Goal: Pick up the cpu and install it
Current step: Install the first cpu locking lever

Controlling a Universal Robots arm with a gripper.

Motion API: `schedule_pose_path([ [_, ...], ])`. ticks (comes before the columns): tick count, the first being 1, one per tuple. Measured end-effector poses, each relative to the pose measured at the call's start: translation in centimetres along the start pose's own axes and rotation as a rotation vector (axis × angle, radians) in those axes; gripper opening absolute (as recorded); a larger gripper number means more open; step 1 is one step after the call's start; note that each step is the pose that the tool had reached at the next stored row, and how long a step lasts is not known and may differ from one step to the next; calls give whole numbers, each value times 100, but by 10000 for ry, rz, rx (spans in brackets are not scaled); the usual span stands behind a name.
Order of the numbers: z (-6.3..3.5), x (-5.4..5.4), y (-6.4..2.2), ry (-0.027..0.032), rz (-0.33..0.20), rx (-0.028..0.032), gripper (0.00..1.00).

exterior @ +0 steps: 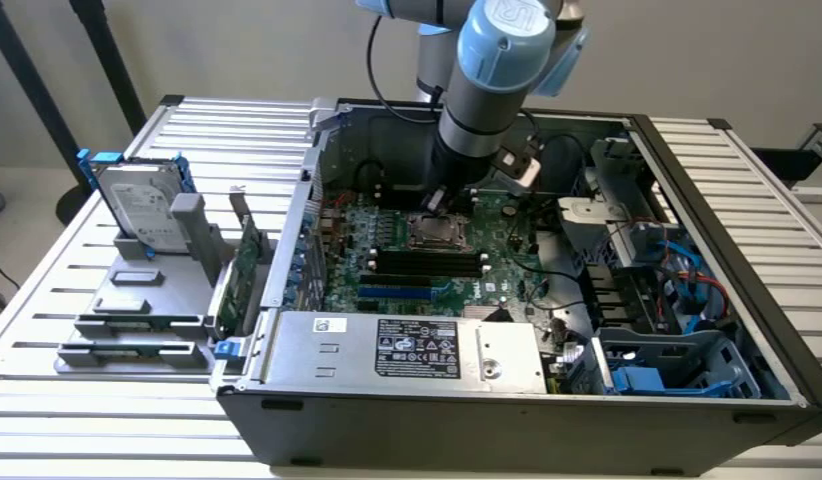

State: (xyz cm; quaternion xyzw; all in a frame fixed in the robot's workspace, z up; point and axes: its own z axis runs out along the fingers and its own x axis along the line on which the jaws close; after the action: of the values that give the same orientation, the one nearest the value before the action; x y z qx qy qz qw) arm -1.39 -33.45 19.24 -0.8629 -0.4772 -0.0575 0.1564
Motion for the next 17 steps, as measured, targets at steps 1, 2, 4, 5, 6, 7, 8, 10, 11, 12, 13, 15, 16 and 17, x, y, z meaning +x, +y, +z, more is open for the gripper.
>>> schedule_pose_path([
  [1,-1,-2,4,9,-1,5,11],
  [2,-3,-5,8,20,-1,12,11],
  [4,-6,-9,16,33,-1,22,11],
  [5,-8,-11,20,40,-1,27,11],
  [6,-9,-13,24,47,-2,30,11],
  [7,-11,-15,29,55,-3,36,11],
  [8,-12,-16,33,63,-3,40,11],
  [10,-15,-18,41,78,-4,51,11],
  [11,-16,-20,45,87,-5,56,11],
  [12,-18,-22,50,97,-5,62,11],
  [13,-20,-25,54,105,-5,67,11],
  [15,-22,-32,61,134,-7,86,11],
  [16,-23,-35,64,145,-8,92,11],
  [17,-25,-37,66,156,-8,99,11],
])
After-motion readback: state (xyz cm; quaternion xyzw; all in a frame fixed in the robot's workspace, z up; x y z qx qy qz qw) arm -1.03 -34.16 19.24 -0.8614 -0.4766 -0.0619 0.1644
